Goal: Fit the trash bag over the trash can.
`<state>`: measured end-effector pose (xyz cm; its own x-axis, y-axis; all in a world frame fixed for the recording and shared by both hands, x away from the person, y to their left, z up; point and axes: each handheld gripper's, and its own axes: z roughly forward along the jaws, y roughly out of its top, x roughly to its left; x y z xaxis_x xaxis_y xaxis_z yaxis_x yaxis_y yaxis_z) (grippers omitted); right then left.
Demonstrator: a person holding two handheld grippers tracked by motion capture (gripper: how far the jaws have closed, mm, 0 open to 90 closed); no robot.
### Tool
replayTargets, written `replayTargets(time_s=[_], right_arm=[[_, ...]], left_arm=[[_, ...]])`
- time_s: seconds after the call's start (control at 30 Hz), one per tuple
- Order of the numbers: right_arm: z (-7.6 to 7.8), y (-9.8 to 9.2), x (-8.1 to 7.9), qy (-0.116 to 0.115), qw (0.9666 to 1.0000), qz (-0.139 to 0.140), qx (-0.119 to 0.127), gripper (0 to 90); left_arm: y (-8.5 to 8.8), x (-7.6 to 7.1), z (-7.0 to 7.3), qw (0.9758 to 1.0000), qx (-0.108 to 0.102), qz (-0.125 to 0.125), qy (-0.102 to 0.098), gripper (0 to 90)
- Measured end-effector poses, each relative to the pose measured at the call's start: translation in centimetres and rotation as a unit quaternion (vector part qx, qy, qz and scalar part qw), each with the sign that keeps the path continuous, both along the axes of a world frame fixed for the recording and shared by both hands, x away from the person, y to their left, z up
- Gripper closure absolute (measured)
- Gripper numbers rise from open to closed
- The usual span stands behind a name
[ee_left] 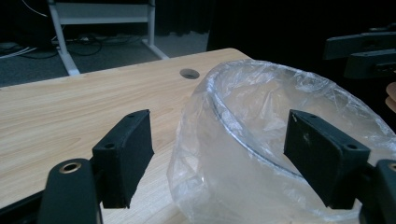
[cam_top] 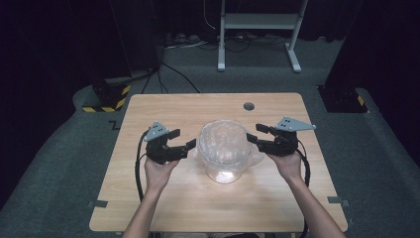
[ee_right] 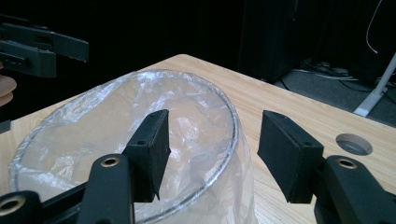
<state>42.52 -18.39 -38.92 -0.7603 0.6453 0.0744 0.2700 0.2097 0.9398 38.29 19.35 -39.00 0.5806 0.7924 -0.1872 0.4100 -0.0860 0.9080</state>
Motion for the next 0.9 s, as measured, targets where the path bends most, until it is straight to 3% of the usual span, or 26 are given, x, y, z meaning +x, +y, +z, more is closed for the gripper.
replayTargets(time_s=[0.47, 0.6, 0.9], right_arm=[[-0.1, -1.7, -0.9, 0.001, 0.9999, -0.012, -0.006, 43.2], [-0.2, -2.5, -1.2, 0.002, 0.9998, -0.016, 0.009, 43.5], [-0.7, -3.3, -1.6, 0.009, 0.9997, -0.019, 0.011, 43.6]], left_arm=[[1.5, -0.8, -0.1, 0.9999, -0.003, 0.017, -0.001, 24.2], [2.0, -1.2, -0.2, 0.9997, -0.008, 0.023, 0.0, 24.3], [2.8, -1.9, -0.3, 0.9994, -0.013, 0.031, 0.001, 24.7]])
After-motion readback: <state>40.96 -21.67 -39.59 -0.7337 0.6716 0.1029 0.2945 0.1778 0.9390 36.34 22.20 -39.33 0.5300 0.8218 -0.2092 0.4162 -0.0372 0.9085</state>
